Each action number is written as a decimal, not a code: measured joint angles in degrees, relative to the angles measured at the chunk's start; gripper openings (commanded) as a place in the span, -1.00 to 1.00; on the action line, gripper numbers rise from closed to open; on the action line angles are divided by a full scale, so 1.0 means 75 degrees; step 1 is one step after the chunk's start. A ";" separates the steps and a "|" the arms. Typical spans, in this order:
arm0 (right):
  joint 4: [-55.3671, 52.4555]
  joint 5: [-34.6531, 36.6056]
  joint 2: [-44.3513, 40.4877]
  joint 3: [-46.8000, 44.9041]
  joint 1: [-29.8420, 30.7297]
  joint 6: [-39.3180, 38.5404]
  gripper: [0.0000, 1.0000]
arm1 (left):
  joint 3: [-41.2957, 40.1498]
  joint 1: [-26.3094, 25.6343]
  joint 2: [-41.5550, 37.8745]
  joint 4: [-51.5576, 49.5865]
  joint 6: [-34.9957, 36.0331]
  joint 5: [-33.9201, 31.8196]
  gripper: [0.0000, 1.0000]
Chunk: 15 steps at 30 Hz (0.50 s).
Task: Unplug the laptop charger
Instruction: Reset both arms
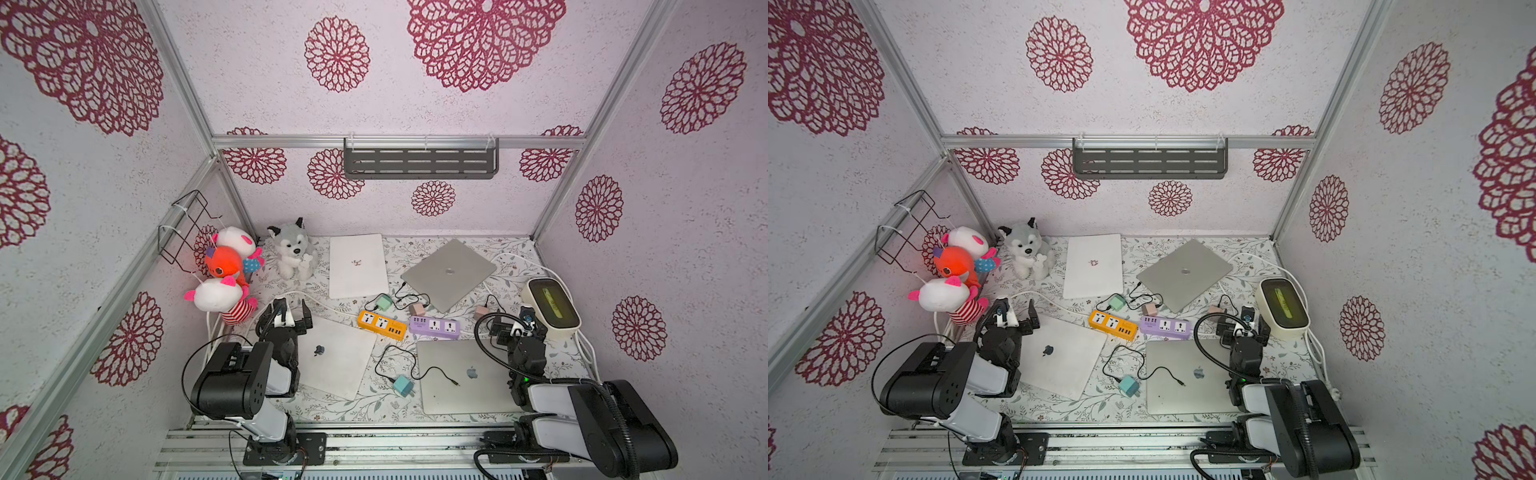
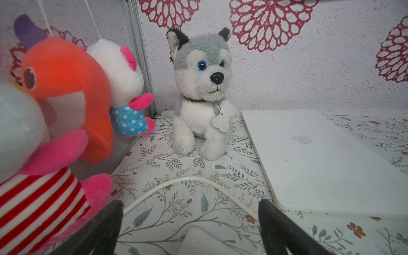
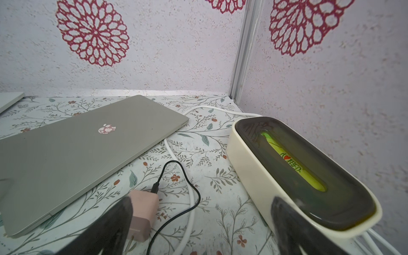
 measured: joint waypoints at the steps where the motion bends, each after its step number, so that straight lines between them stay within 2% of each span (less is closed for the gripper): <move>1: 0.0029 -0.0038 0.0050 0.0032 -0.0035 -0.0006 0.98 | 0.0035 0.0003 0.0020 0.0009 -0.0006 0.0015 0.95; 4: 0.0513 -0.0207 0.0627 0.0114 -0.0265 -0.0012 0.98 | 0.0152 0.0015 0.0032 -0.0023 -0.0055 0.0003 0.95; 7: 0.1463 -0.0388 0.1900 0.0160 -0.0504 -0.0006 0.98 | 0.0452 0.0070 -0.0023 -0.0458 -0.0192 -0.0181 0.95; 8: 0.1364 -0.0458 0.2183 0.0224 -0.0542 0.0000 0.98 | 0.0644 0.0131 -0.0085 -0.0801 -0.0268 -0.0245 0.95; 12: 0.0256 -0.0656 0.2241 0.1090 -0.0743 0.0128 0.98 | 0.1728 0.0440 -0.0239 -0.2390 -0.0720 -0.0650 0.95; 15: 0.0265 -0.0714 0.2127 0.1387 -0.0927 0.0268 0.98 | 0.1918 0.0638 -0.0344 -0.2798 -0.0991 -0.0836 0.95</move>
